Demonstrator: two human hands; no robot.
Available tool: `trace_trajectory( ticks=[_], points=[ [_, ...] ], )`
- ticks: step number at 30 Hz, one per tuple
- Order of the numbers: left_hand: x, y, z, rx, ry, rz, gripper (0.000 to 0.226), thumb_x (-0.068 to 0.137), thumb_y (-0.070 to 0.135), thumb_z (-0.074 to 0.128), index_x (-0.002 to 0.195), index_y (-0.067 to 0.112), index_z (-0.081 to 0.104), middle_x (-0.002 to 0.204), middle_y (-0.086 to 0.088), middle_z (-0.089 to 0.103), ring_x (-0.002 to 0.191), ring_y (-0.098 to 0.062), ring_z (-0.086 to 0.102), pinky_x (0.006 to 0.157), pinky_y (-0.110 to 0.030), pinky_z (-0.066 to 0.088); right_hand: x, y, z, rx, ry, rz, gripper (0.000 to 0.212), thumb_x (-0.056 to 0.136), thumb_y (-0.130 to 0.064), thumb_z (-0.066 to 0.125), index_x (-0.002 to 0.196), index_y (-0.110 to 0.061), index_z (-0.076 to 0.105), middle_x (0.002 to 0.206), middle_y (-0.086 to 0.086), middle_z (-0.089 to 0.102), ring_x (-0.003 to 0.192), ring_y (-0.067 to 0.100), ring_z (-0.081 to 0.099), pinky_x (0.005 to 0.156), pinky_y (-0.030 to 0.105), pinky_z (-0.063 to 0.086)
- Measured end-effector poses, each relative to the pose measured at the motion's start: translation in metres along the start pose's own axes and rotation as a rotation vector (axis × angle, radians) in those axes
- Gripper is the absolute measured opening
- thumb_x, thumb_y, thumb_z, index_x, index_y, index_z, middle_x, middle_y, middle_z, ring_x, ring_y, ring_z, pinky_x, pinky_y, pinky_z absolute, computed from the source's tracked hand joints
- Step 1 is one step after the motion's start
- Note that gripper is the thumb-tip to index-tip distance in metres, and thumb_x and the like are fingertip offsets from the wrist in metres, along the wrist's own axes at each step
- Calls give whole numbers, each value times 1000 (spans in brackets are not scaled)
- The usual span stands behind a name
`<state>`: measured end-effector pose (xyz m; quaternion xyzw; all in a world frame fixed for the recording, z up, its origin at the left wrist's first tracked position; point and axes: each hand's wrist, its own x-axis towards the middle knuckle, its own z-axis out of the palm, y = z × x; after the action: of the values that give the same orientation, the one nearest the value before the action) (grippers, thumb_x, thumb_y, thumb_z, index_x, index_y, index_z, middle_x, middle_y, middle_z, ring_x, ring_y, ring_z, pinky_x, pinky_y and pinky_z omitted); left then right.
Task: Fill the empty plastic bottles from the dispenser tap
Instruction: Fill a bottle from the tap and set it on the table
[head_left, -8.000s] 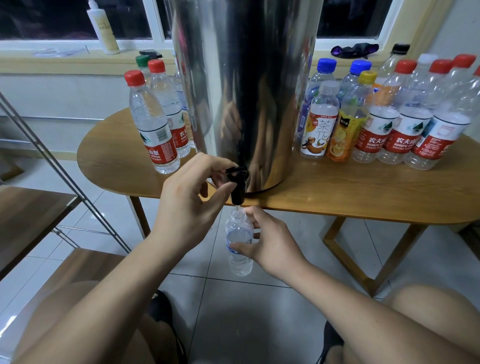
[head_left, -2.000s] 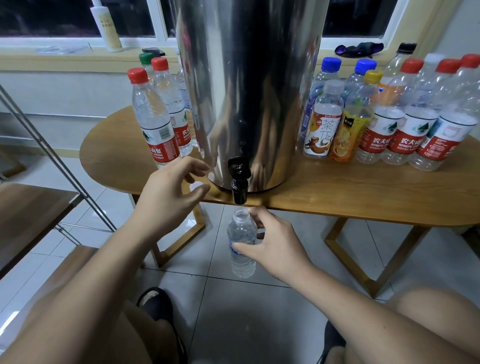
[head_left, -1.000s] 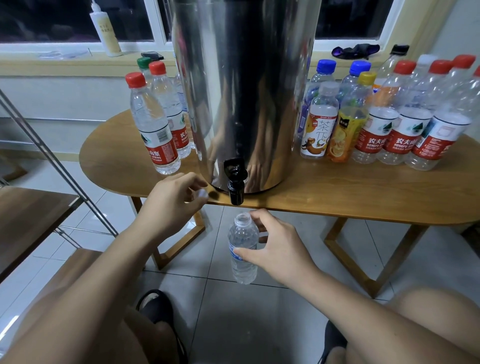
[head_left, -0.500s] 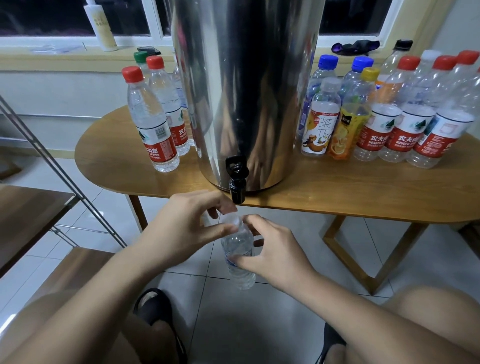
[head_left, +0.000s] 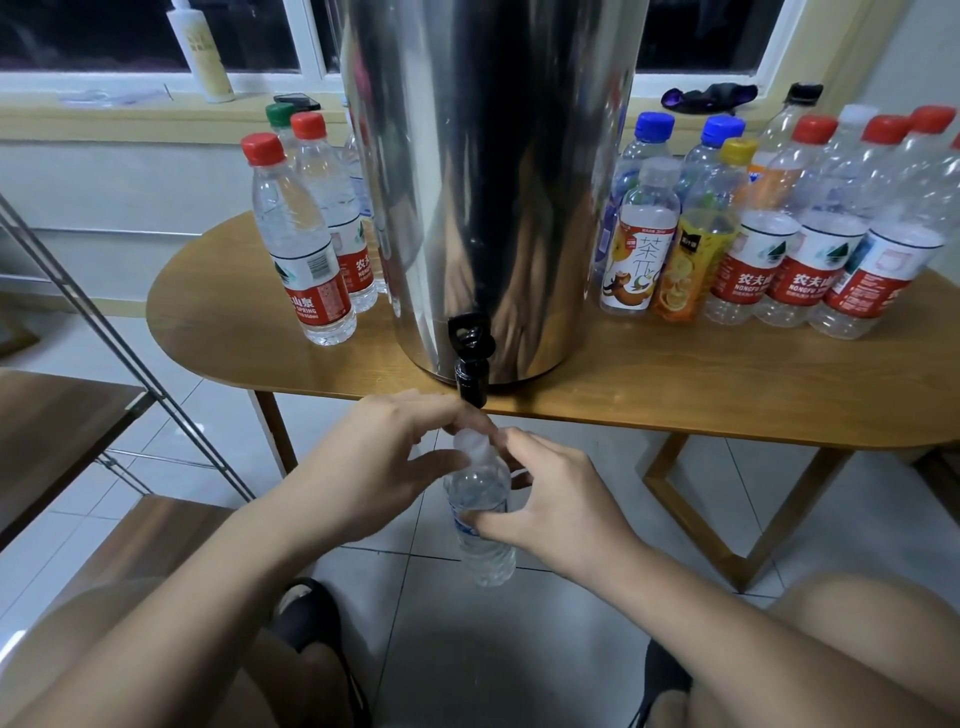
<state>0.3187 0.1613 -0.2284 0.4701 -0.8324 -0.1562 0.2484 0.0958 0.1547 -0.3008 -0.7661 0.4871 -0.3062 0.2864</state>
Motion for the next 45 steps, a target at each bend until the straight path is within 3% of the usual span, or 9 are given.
trace_trajectory(
  ticks=[4, 9, 14, 18, 24, 30, 35, 39, 45],
  points=[
    [-1, 4, 2, 2, 16, -11, 34, 91, 49, 83, 121, 38, 71, 114, 26, 71, 104, 0, 65, 80, -16, 48, -1, 1, -2, -27, -19, -22, 64, 73, -51, 90, 130, -39, 65, 115, -19, 69, 105, 8, 67, 86, 38, 60],
    [0, 4, 8, 161, 123, -44, 52, 80, 81, 69, 101, 35, 72, 94, 22, 59, 87, -2, 62, 68, -28, 54, -1, 0, -2, -71, -60, -48, 53, 74, -52, 87, 118, -34, 65, 107, -11, 68, 98, 14, 65, 82, 43, 57],
    [2, 1, 7, 56, 15, -32, 40, 85, 71, 67, 103, 37, 76, 94, 21, 63, 90, 2, 60, 73, -17, 46, -1, 0, -2, -65, -80, -38, 51, 73, -51, 89, 115, -34, 66, 103, -12, 67, 96, 13, 65, 81, 43, 57],
    [1, 2, 4, 38, -43, -27, 24, 90, 35, 87, 112, 39, 76, 103, 20, 70, 97, 3, 61, 78, -17, 47, -2, 0, -5, -79, -79, -36, 51, 74, -51, 89, 118, -37, 67, 104, -14, 67, 98, 12, 65, 81, 41, 57],
    [-1, 0, 3, 103, 73, -55, 45, 83, 75, 70, 93, 31, 69, 85, 19, 65, 81, -3, 64, 67, -26, 53, 0, -4, -7, -71, -80, -42, 51, 73, -49, 88, 117, -37, 66, 106, -14, 67, 98, 10, 65, 83, 42, 57],
    [2, 2, 6, 124, 18, -20, 25, 94, 54, 72, 105, 31, 72, 95, 21, 61, 89, 5, 56, 75, -13, 42, 0, -4, -8, -78, -55, -37, 43, 73, -47, 88, 107, -32, 66, 99, -11, 66, 92, 13, 64, 77, 42, 56],
    [2, 4, 7, 89, -10, 0, 23, 96, 26, 83, 116, 31, 74, 105, 21, 65, 96, -6, 64, 82, -33, 56, -4, -5, -13, -73, -47, -34, 43, 72, -49, 87, 107, -31, 67, 100, -11, 67, 92, 13, 65, 76, 42, 56],
    [1, 6, 4, 49, 21, 45, 19, 98, 30, 80, 116, 32, 76, 107, 21, 69, 98, -3, 67, 84, -33, 57, -4, -7, -18, -33, -44, -17, 41, 71, -47, 87, 102, -28, 67, 98, -8, 68, 91, 15, 66, 77, 44, 57],
    [-4, 2, -1, -103, 129, -22, 21, 96, 41, 81, 114, 33, 77, 111, 17, 78, 105, -13, 74, 83, -34, 58, -7, -19, -37, 26, -8, -53, 60, 75, -39, 93, 130, -38, 69, 115, -19, 72, 108, 8, 67, 86, 29, 57]
  ],
)
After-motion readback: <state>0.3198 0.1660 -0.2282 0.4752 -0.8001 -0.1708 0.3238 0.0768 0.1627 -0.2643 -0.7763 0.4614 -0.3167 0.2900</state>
